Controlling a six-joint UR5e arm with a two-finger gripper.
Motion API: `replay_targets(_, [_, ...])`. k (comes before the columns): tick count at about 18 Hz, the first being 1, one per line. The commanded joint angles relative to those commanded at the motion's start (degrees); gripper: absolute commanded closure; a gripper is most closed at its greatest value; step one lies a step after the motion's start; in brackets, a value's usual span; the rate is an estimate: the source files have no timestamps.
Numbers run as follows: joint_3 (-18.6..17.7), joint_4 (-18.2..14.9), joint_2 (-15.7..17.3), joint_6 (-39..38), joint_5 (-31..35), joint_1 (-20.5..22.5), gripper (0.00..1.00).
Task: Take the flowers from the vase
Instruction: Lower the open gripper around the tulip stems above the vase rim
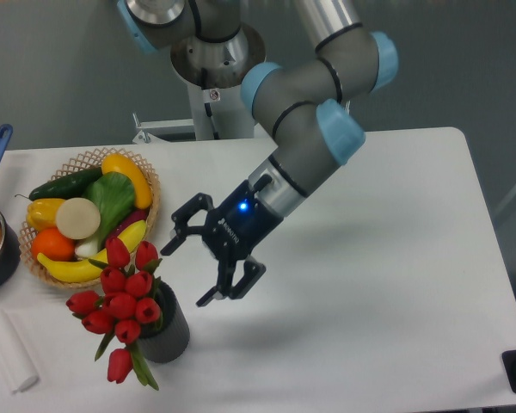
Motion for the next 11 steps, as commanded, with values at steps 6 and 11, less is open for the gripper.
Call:
replay_targets(6, [1.4,0.1,-2.2,0.0,-0.2,-1.3,0.0])
replay_targets(11, [2.0,1.1,-2.9,0.6,0.1,-2.1,0.0])
